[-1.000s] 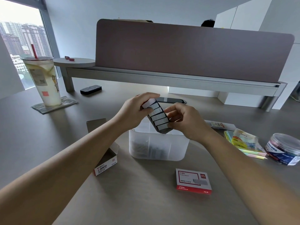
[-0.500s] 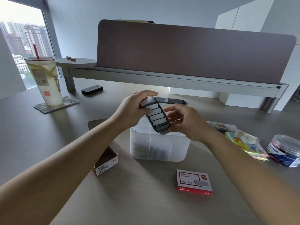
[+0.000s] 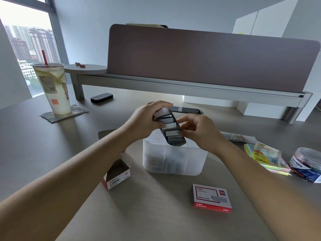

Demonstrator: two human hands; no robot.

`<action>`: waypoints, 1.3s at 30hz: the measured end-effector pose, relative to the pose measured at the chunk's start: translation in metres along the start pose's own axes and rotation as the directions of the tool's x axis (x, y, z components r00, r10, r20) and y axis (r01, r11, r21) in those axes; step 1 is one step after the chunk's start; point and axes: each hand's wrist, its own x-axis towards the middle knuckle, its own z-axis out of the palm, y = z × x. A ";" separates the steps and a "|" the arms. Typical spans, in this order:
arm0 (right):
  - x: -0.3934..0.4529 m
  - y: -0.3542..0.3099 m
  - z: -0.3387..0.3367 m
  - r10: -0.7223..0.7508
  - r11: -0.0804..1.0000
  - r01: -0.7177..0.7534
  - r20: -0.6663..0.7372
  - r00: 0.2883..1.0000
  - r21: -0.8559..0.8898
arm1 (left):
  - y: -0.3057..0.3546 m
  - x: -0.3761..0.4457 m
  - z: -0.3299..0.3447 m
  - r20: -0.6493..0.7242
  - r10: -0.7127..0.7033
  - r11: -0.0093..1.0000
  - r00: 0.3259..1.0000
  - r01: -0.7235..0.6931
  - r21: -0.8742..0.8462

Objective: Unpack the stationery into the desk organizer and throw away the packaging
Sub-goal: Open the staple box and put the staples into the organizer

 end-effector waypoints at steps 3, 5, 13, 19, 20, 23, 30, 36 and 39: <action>0.000 -0.001 0.000 -0.006 1.000 0.006 -0.022 1.000 0.011 | 0.002 0.001 0.001 0.001 0.010 1.000 1.000 -0.010 -0.006; -0.001 0.000 -0.001 -0.003 1.000 0.003 -0.029 1.000 0.014 | 0.003 0.002 0.003 0.005 0.013 1.000 1.000 -0.013 -0.019; -0.004 0.004 -0.003 0.026 1.000 -0.026 -0.058 0.998 0.009 | 0.007 0.002 0.007 0.008 0.011 0.999 1.000 -0.011 -0.053; -0.001 0.002 -0.002 0.028 0.997 -0.023 -0.058 0.998 0.079 | 0.006 -0.001 0.004 -0.041 0.063 0.997 0.997 -0.065 -0.033; 0.000 0.002 -0.001 0.022 0.997 -0.017 -0.059 0.998 0.081 | 0.005 -0.002 0.003 -0.046 0.071 0.997 0.996 -0.072 -0.015; 0.000 0.000 0.000 0.000 0.997 0.005 -0.068 0.998 0.075 | 0.003 -0.004 0.000 -0.053 0.104 0.994 0.993 -0.102 0.050; 0.000 0.000 0.000 -0.025 0.997 0.033 -0.113 0.993 0.071 | 0.003 -0.009 -0.002 -0.074 0.162 0.982 0.984 -0.153 0.109; 0.004 0.002 0.000 0.005 0.992 0.018 -0.185 0.983 0.125 | 0.003 -0.009 -0.002 -0.011 0.119 0.990 0.993 -0.118 0.072; 0.008 0.003 -0.001 0.015 0.990 0.015 -0.213 0.977 0.137 | 0.003 -0.010 -0.002 -0.041 0.073 0.996 0.996 -0.071 0.055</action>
